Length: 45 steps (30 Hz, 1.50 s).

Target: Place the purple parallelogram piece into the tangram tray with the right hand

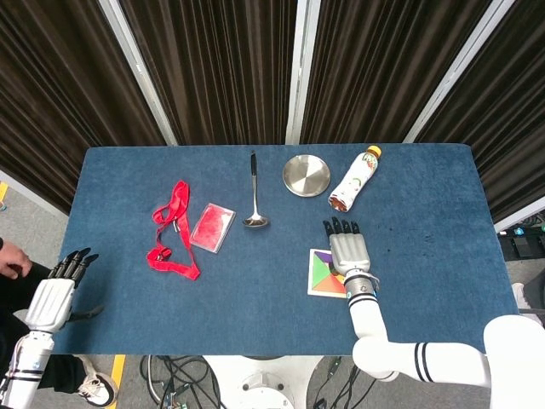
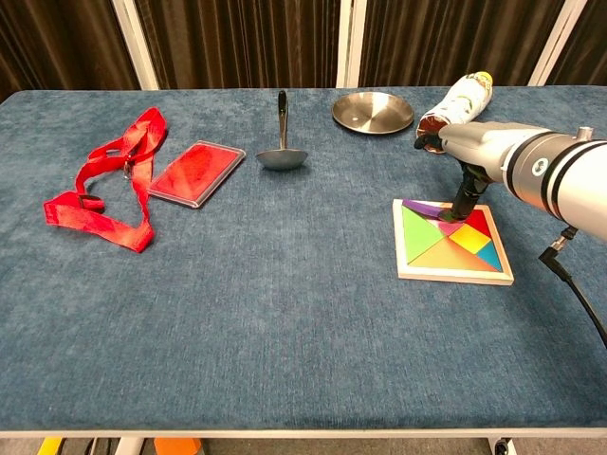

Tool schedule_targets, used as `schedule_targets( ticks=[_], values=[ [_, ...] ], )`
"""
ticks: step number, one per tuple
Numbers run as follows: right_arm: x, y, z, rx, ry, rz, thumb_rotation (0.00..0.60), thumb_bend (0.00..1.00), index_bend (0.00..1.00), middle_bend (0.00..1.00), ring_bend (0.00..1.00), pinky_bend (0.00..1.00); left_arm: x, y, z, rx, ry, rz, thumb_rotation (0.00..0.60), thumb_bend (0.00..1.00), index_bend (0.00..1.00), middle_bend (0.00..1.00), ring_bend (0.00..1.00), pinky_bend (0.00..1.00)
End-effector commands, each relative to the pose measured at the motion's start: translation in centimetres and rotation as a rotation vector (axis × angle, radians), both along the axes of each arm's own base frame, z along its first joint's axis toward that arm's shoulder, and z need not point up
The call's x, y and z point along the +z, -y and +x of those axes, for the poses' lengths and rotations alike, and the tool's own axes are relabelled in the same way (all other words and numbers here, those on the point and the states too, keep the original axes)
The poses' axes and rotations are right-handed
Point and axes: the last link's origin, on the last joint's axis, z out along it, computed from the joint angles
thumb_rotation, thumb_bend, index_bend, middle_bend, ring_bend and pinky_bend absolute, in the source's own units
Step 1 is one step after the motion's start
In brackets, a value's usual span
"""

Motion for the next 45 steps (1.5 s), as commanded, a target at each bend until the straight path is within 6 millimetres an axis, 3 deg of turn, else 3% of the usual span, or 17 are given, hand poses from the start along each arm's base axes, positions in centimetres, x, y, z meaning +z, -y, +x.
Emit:
schedule_targets(
  ticks=[1, 14, 27, 37, 45],
  values=[
    [-0.1, 0.1, -0.1, 0.000, -0.008, 0.003, 0.600, 0.22, 0.00, 0.00, 0.00, 0.00, 0.0, 0.0, 0.0, 0.000, 0.000, 0.001, 0.600, 0.06, 0.12, 0.04, 0.00, 0.15],
    [-1.1, 0.8, 0.0, -0.001, -0.007, 0.008, 0.600, 0.23, 0.00, 0.00, 0.00, 0.00, 0.0, 0.1, -0.2, 0.007, -0.003, 0.000, 0.600, 0.06, 0.12, 0.04, 0.00, 0.15],
    [0.7, 0.9, 0.7, 0.018, 0.069, -0.019, 0.600, 0.22, 0.00, 0.00, 0.00, 0.00, 0.1, 0.1, -0.1, 0.002, -0.004, 0.000, 0.600, 0.06, 0.12, 0.04, 0.00, 0.15],
    [-1.4, 2.0, 2.9, 0.050, 0.100, -0.006, 0.600, 0.22, 0.00, 0.00, 0.00, 0.00, 0.1, 0.1, -0.3, 0.010, -0.005, -0.001, 0.600, 0.06, 0.12, 0.04, 0.00, 0.16],
    [-2.4, 2.6, 3.1, 0.035, 0.073, 0.014, 0.600, 0.22, 0.00, 0.00, 0.00, 0.00, 0.3, 0.2, -0.3, 0.009, -0.006, 0.002, 0.600, 0.06, 0.12, 0.04, 0.00, 0.16]
  ],
)
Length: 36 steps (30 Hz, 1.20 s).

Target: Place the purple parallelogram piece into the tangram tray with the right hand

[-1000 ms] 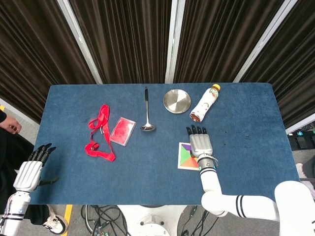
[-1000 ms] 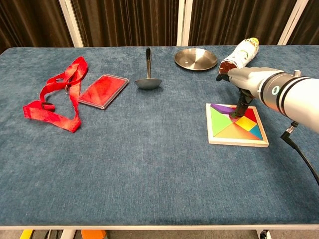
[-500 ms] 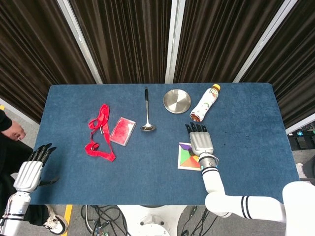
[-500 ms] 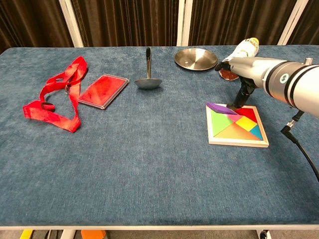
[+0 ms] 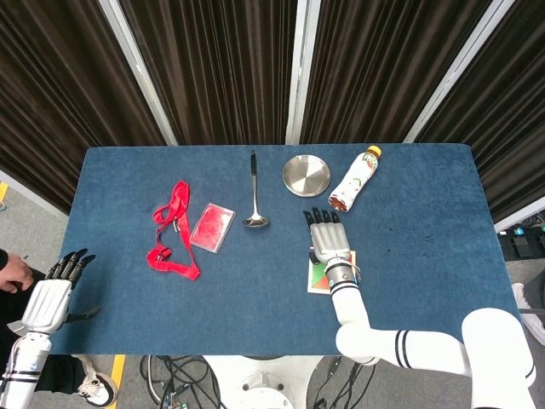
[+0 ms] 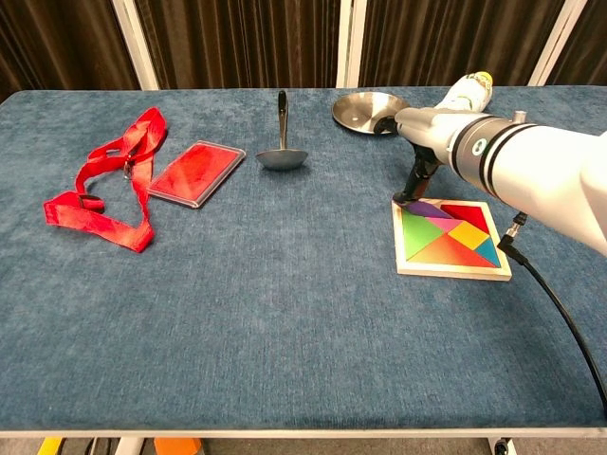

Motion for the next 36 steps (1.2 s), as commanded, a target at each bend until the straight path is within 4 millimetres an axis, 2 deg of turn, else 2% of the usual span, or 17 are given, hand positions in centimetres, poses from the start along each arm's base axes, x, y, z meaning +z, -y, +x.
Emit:
schedule_targets(
  ticks=[1, 13, 21, 26, 29, 32, 36],
  values=[
    [-0.2, 0.1, -0.1, -0.008, -0.009, 0.010, 0.600, 0.22, 0.00, 0.00, 0.00, 0.00, 0.0, 0.0, 0.0, 0.000, 0.000, 0.000, 0.600, 0.06, 0.12, 0.04, 0.00, 0.16],
    [0.3, 0.1, -1.8, -0.034, -0.038, -0.004, 0.600, 0.22, 0.00, 0.00, 0.00, 0.00, 0.0, 0.1, 0.0, 0.001, -0.003, 0.000, 0.600, 0.06, 0.12, 0.04, 0.00, 0.16],
    [1.7, 0.2, -1.4, -0.028, 0.032, -0.032, 0.600, 0.22, 0.00, 0.00, 0.00, 0.00, 0.1, 0.0, 0.2, -0.004, -0.005, 0.002, 0.600, 0.06, 0.12, 0.04, 0.00, 0.16],
    [4.2, 0.0, -1.9, -0.018, 0.082, -0.089, 0.600, 0.22, 0.00, 0.00, 0.00, 0.00, 0.2, -0.1, 0.3, -0.007, -0.012, 0.004, 0.600, 0.06, 0.12, 0.04, 0.00, 0.16],
    [6.4, -0.9, -2.7, -0.010, 0.138, -0.124, 0.600, 0.22, 0.00, 0.00, 0.00, 0.00, 0.3, -0.1, 0.6, -0.013, -0.012, 0.018, 0.600, 0.06, 0.12, 0.04, 0.00, 0.16],
    [9.3, -3.0, -4.9, 0.032, 0.166, -0.176, 0.600, 0.22, 0.00, 0.00, 0.00, 0.00, 0.4, 0.0, 0.9, -0.018, -0.018, 0.027, 0.600, 0.06, 0.12, 0.04, 0.00, 0.16],
    [13.0, -7.3, -10.2, 0.105, 0.133, -0.287, 0.600, 0.21, 0.00, 0.00, 0.00, 0.00, 0.8, -0.1, 1.5, -0.031, -0.035, 0.038, 0.600, 0.06, 0.12, 0.04, 0.00, 0.16]
  ],
)
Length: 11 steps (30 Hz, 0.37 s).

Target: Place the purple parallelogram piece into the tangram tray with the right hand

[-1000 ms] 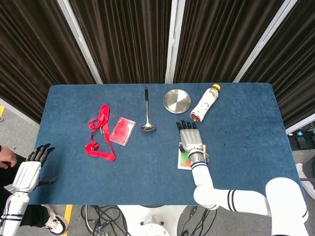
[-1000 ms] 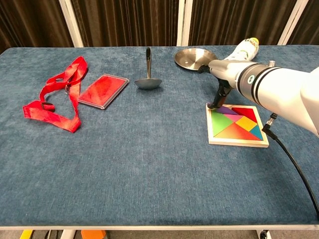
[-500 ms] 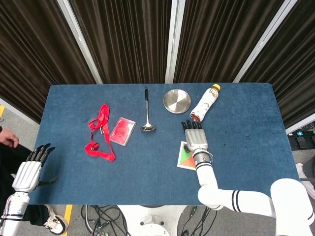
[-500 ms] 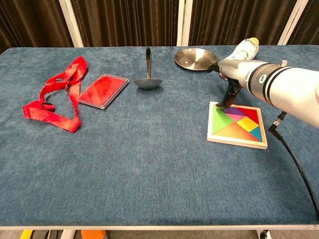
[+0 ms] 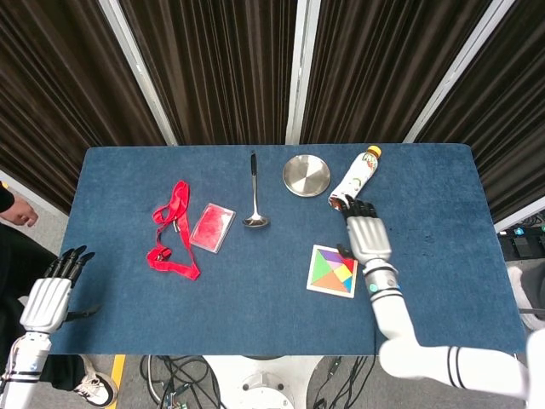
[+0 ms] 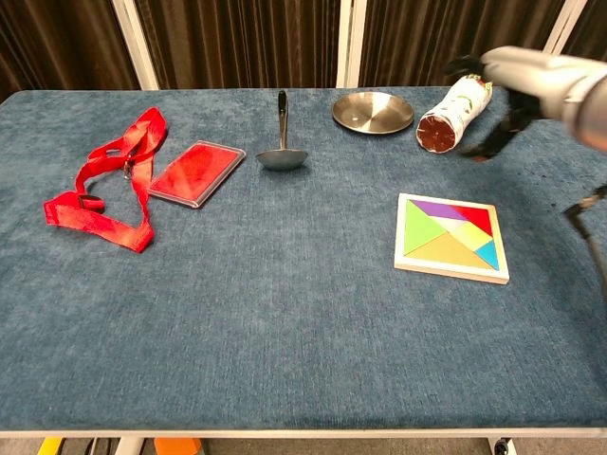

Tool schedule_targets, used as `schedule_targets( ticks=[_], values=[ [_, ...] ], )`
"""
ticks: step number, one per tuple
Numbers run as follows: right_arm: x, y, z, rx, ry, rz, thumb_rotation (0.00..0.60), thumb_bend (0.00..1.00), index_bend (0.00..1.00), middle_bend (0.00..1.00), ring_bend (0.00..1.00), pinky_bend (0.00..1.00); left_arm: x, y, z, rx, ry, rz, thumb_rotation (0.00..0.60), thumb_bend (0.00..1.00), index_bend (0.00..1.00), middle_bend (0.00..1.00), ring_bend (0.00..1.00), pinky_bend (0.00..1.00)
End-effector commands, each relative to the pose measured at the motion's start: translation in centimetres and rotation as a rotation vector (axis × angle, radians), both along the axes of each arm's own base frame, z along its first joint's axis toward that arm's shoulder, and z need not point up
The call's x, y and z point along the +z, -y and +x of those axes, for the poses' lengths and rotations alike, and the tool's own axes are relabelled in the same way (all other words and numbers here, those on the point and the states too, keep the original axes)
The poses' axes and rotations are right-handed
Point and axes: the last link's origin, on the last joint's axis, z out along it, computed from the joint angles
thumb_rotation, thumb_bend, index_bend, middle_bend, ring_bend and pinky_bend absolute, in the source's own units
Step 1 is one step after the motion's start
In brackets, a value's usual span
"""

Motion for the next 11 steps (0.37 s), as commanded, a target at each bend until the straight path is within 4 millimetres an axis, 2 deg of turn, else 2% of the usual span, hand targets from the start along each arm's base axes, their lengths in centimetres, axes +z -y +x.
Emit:
schedule_targets(
  ticks=[1, 2, 6, 9, 11],
  values=[
    [5.2, -6.0, -6.9, 0.064, -0.017, -0.146, 0.600, 0.21, 0.00, 0.00, 0.00, 0.00, 0.3, 0.0, 0.5, -0.010, -0.012, 0.013, 0.600, 0.06, 0.12, 0.04, 0.00, 0.16],
    [6.0, -7.5, -8.5, 0.083, -0.035, -0.181, 0.600, 0.21, 0.00, 0.00, 0.00, 0.00, 0.5, 0.0, 0.7, -0.012, -0.017, 0.019, 0.600, 0.06, 0.12, 0.04, 0.00, 0.16],
    [7.7, -12.1, -13.1, 0.108, -0.095, -0.235, 0.600, 0.21, 0.00, 0.00, 0.00, 0.00, 0.8, -0.1, 1.2, -0.019, -0.039, 0.039, 0.600, 0.06, 0.12, 0.04, 0.00, 0.15],
    [8.6, -14.7, -15.2, 0.118, -0.169, -0.250, 0.600, 0.21, 0.00, 0.00, 0.00, 0.00, 1.0, -0.1, 1.6, -0.027, -0.059, 0.053, 0.600, 0.06, 0.12, 0.04, 0.00, 0.15],
    [8.9, -15.7, -15.7, 0.122, -0.174, -0.264, 0.600, 0.21, 0.00, 0.00, 0.00, 0.00, 1.0, -0.1, 1.8, -0.028, -0.069, 0.064, 0.600, 0.06, 0.12, 0.04, 0.00, 0.15]
  ],
)
